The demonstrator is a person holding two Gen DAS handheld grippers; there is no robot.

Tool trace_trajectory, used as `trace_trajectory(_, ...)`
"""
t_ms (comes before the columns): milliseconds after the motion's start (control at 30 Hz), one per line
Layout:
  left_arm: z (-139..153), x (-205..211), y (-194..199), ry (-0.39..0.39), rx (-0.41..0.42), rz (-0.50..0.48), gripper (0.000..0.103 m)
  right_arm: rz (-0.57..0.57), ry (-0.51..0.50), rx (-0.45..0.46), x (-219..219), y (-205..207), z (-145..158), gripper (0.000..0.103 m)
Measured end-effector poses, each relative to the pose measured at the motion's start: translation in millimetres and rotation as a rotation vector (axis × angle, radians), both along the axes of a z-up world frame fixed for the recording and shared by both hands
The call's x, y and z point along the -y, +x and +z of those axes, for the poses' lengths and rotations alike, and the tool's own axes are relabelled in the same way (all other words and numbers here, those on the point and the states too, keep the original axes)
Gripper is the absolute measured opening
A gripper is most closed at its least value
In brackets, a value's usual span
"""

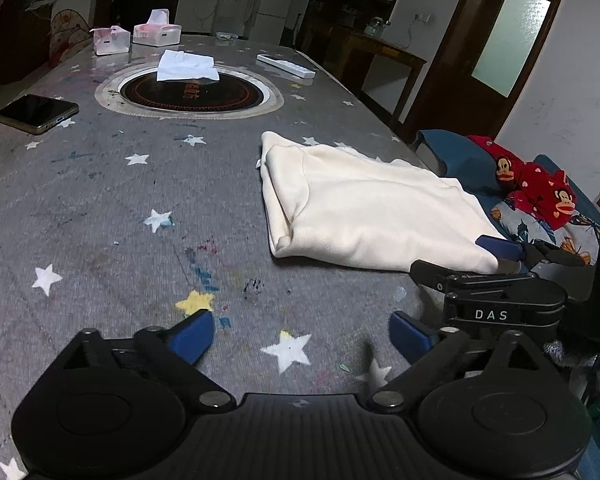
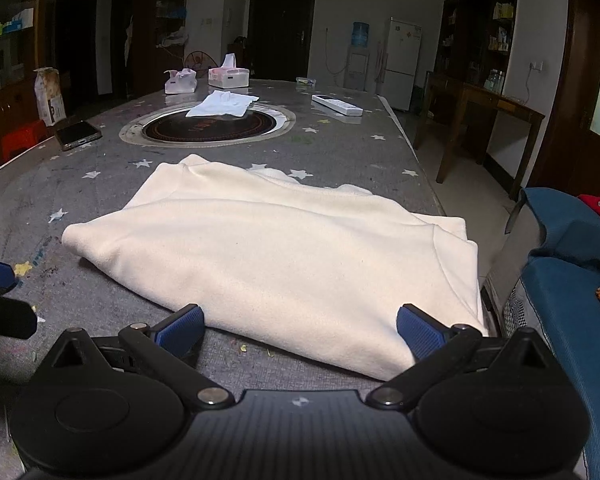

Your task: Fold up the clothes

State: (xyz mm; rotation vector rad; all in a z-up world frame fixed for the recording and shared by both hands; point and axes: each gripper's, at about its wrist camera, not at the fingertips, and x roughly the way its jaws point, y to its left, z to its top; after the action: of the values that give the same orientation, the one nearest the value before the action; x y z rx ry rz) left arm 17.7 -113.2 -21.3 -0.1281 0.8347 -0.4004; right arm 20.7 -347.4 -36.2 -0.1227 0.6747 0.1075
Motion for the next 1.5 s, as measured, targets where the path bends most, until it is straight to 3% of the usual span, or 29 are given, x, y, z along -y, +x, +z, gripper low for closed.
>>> trace_trajectory(400,-2.3,2.7,-2.5,0.019,0.007,-0.001,0.103,0.004,-0.031,0.008,-1.0,-10.7,4.8,0.103)
trace_trajectory(633,-3.3,4.9,-3.7,0.034,0.013,0.0,0.103,-0.035,0.031,0.032,6.8,-29.8,13.8,0.103)
trace_trajectory(1500,-4.8,8.2,-15.2,0.105,0.038,-0.006,0.103,-0.06,0.093,0.09,-6.7,-88.0,18.6,0.103)
